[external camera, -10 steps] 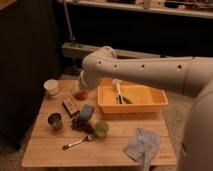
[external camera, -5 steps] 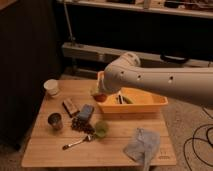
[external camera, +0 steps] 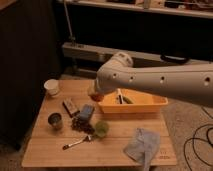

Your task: Place apple in plastic cup

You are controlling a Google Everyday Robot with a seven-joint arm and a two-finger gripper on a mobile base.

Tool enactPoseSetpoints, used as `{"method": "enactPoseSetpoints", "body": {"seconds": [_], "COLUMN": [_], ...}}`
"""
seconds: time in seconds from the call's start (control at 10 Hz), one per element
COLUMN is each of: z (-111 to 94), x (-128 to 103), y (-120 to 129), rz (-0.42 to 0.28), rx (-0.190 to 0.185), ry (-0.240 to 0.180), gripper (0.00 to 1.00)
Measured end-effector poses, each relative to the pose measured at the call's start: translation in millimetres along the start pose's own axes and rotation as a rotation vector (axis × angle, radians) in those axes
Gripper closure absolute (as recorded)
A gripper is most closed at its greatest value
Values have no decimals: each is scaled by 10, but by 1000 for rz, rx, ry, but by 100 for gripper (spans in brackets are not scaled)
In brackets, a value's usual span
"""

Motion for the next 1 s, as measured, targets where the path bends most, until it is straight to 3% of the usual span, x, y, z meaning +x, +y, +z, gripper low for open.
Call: {"method": "enactPoseSetpoints", "body": {"seconds": [0.3, 0.6, 0.8, 1.0], "z": [14, 38, 106, 183], "x": [-13, 19, 143, 340], "y": [26, 38, 175, 298], "rz": [-2, 9, 25, 36], "rx": [-1, 9, 56, 96], "ry": [6, 40, 166, 264], "gripper": [100, 100, 100, 100]}}
